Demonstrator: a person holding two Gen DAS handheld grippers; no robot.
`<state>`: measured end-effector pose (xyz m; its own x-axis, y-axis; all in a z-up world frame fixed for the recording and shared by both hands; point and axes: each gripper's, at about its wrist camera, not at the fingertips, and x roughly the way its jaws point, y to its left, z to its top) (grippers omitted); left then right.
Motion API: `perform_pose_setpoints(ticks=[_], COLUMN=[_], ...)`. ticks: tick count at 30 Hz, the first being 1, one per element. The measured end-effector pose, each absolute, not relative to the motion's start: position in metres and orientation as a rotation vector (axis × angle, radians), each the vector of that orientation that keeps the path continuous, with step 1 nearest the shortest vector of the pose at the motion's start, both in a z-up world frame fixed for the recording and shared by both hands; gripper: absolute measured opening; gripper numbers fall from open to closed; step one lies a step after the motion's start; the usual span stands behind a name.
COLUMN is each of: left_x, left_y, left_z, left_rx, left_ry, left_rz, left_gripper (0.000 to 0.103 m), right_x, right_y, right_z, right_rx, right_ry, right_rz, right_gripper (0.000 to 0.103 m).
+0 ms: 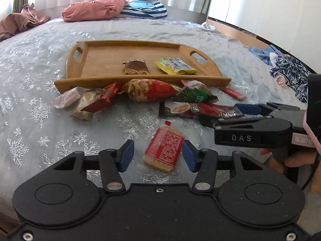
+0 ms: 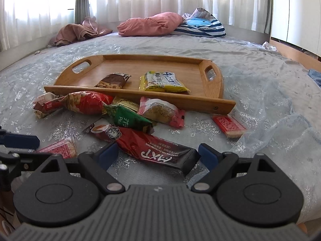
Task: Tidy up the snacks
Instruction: 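Lower the left tool and grasp the red biscuit pack, then lift the biscuit pack with the left tool while the right tool grasps the red AXT bar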
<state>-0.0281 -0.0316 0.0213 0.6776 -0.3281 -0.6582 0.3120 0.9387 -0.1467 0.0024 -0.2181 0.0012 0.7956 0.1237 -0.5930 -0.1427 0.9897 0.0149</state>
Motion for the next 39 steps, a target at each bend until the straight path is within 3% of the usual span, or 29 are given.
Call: perform_pose_setpoints(ticks=[7, 13, 27, 39], left_x=[-0.033, -0.032, -0.029, -0.023], left_y=[-0.041, -0.042, -0.034, -0.027], left_z=[0.017, 0.018, 0.021, 0.023], left_rx=[0.027, 0.028, 0.001, -0.023], left_ry=[0.739, 0.737, 0.742, 0.736], left_rz=[-0.359, -0.346, -0.309, -0.264], left_gripper=[0.043, 0.032, 0.031, 0.031], right_x=[0.0, 0.0, -0.014, -0.037], right_y=[-0.216, -0.212, -0.211, -0.207], right_z=[0.002, 0.001, 0.002, 0.008], right_rx=[-0.024, -0.059, -0.061, -0.101], right_ry=[0.586, 0.575, 0.59, 0.608], right_rz=[0.125, 0.131, 0.161, 0.208], right_gripper=[0.094, 0.094, 0.066, 0.054])
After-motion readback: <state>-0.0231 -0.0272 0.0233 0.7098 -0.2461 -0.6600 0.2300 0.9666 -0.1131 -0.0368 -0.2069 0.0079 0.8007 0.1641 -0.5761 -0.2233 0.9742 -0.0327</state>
